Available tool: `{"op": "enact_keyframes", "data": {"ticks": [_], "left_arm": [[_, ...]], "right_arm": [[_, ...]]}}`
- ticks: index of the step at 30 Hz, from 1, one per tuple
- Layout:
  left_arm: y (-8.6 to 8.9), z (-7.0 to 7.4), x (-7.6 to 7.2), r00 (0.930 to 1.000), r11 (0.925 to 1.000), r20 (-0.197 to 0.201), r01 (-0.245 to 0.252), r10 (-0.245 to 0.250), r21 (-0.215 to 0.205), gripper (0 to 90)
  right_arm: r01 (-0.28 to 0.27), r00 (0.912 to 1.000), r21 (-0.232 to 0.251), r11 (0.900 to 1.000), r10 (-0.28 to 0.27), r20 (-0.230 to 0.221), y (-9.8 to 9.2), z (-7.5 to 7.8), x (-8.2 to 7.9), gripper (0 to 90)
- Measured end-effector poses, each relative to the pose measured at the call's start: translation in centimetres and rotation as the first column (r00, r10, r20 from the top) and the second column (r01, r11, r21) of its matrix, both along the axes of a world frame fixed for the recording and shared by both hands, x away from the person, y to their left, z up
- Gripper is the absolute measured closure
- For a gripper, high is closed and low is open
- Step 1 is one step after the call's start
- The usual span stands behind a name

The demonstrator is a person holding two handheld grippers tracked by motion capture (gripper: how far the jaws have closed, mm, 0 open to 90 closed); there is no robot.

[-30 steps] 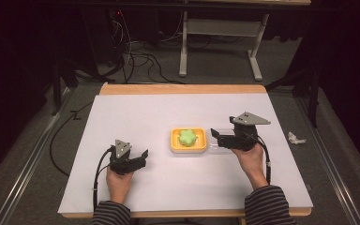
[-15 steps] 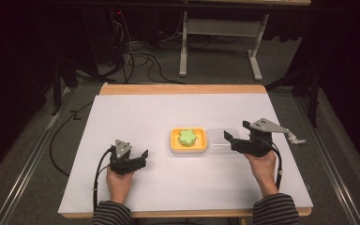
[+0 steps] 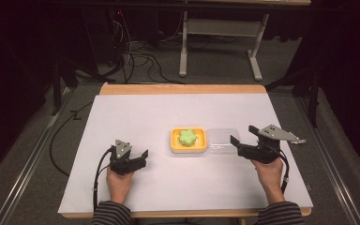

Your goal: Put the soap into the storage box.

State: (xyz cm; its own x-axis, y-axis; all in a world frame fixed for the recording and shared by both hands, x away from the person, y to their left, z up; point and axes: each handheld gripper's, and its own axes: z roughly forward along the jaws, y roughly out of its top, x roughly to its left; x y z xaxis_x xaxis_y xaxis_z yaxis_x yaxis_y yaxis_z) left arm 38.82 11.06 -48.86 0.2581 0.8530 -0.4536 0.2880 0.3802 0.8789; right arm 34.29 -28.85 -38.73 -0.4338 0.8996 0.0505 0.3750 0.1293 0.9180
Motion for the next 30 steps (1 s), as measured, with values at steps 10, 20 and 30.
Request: {"op": "enact_keyframes", "data": {"ticks": [10, 20, 30], "left_arm": [[0.0, 0.0, 0.0, 1.0000, 1.0000, 0.001, -0.002, 0.002, -0.002, 20.4], [0.0, 0.0, 0.0, 1.0000, 1.0000, 0.003, -0.001, 0.001, 0.000, 20.4], [0.0, 0.0, 0.0, 1.0000, 1.0000, 0.006, 0.001, -0.001, 0.004, 20.4]], "right_arm": [[0.010, 0.9999, 0.005, 1.000, -0.010, 0.006, -0.8, -0.4, -1.2, 16.5], [0.015, 0.9995, 0.018, 1.000, -0.015, 0.029, -1.2, -1.0, -2.4, 16.3], [0.022, 0.9994, 0.028, 0.999, -0.022, 0.027, -1.2, -1.9, -3.7, 15.8]]}}
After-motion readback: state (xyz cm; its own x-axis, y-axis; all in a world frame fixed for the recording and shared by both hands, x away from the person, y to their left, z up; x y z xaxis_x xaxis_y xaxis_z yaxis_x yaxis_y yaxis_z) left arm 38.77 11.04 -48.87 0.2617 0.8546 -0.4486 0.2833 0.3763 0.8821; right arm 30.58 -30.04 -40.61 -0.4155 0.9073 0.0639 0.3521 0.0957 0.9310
